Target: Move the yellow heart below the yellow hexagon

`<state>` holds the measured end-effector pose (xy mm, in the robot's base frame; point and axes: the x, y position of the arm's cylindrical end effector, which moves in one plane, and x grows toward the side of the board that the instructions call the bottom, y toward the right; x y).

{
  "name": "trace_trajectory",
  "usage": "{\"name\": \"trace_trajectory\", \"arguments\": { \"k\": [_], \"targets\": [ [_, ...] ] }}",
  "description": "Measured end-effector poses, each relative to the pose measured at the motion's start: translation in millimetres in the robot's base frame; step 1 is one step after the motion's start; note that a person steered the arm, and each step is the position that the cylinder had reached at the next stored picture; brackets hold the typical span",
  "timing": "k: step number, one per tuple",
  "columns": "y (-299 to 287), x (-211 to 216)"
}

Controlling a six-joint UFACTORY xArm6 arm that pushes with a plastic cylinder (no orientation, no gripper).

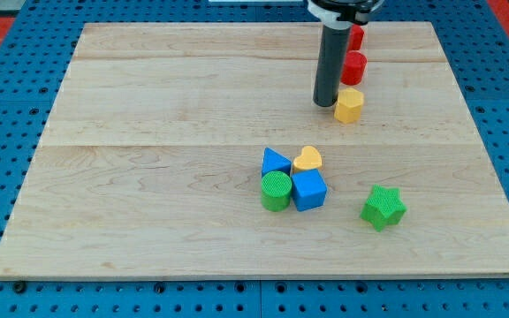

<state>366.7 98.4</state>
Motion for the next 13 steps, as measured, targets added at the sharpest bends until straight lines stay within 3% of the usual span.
{"name": "trace_trajectory", "arguments": {
  "k": [1,2,3,5,7,9,11,13],
  "targets": [
    [-26.7,3.6],
    [-77.8,41.2],
    [-62.6,89.1],
    [-71.9,117.2],
    [11.2,118.8],
    [39.7,140.8],
    [34.3,101.4],
    [100.3,111.5]
  ]
}}
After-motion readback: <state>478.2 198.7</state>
